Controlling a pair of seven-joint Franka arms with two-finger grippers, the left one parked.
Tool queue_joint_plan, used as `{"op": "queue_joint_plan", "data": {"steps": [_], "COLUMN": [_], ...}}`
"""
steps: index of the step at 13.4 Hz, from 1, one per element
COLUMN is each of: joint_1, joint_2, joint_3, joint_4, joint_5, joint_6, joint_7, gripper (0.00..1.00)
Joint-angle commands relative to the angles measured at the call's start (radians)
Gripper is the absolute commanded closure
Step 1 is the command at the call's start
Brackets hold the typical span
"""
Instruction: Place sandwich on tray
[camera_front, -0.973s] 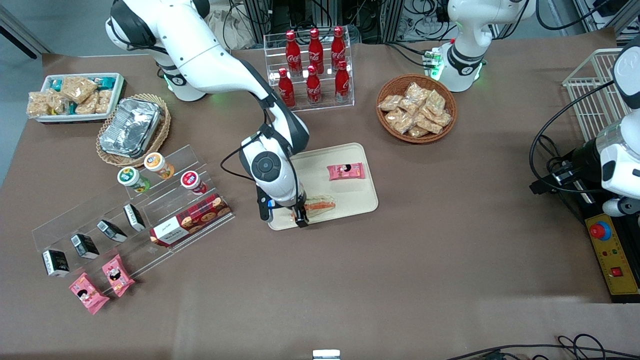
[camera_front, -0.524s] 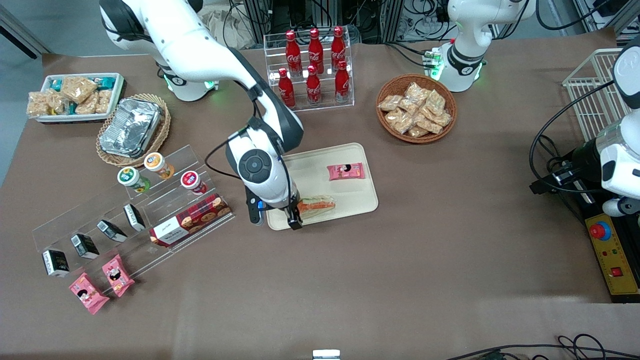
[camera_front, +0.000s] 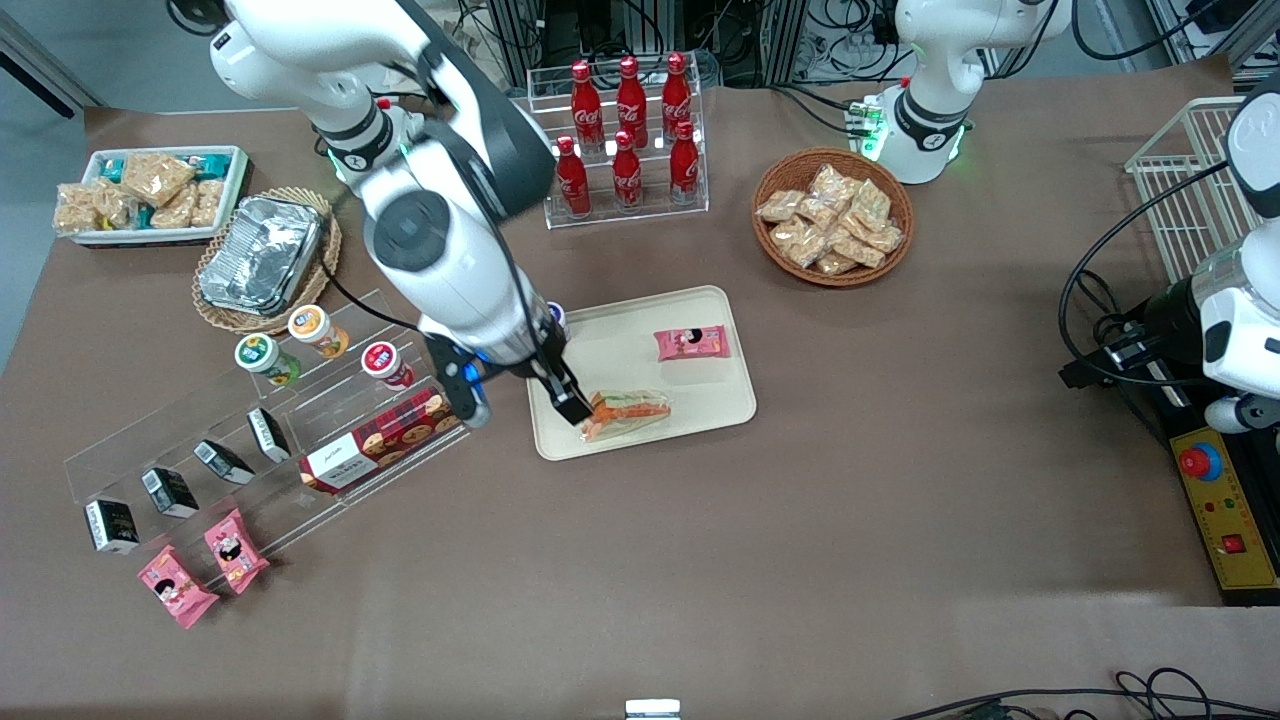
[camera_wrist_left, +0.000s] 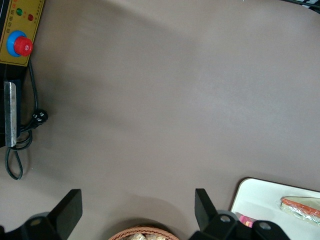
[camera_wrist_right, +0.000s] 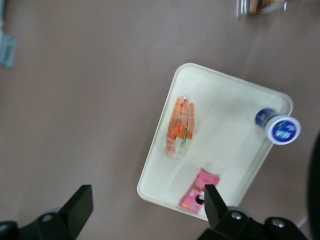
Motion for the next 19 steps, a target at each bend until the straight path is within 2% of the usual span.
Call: {"op": "queue_joint_plan", "data": {"steps": [1,3,4,5,6,10,13,17,19], "joint_1": [-0.052,-0.102,-0.120,-0.158,-0.233,-0.397,-0.532,-0.577,-0.583], "joint_2": [-0.103,-0.174,-0.202,-0.221,-0.250,-0.354,-0.370,-0.367,-0.356], "joint_3": [0.016,0.018,0.026,0.055,0.090,0.098,0.095,0.026,0.010], "joint_4": [-0.024,-0.039,-0.045,-0.050,-0.082,-0.191,-0.203,-0.185,-0.159], "joint_5": [-0.018,-0.055,-0.107,-0.157,-0.169,-0.176,-0.175,-0.178,-0.208], "joint_6": [-0.131,-0.223,-0.266,-0.306,-0.320,-0.317,-0.325,-0.306,-0.302], "joint_7": [-0.259,-0.415,-0.494,-0.579,-0.660,-1.016,-1.259,-1.518,-1.561], "gripper": [0.01,0.01,0.01,0.01,0.01,0.01,0.01,0.01,0.01]}}
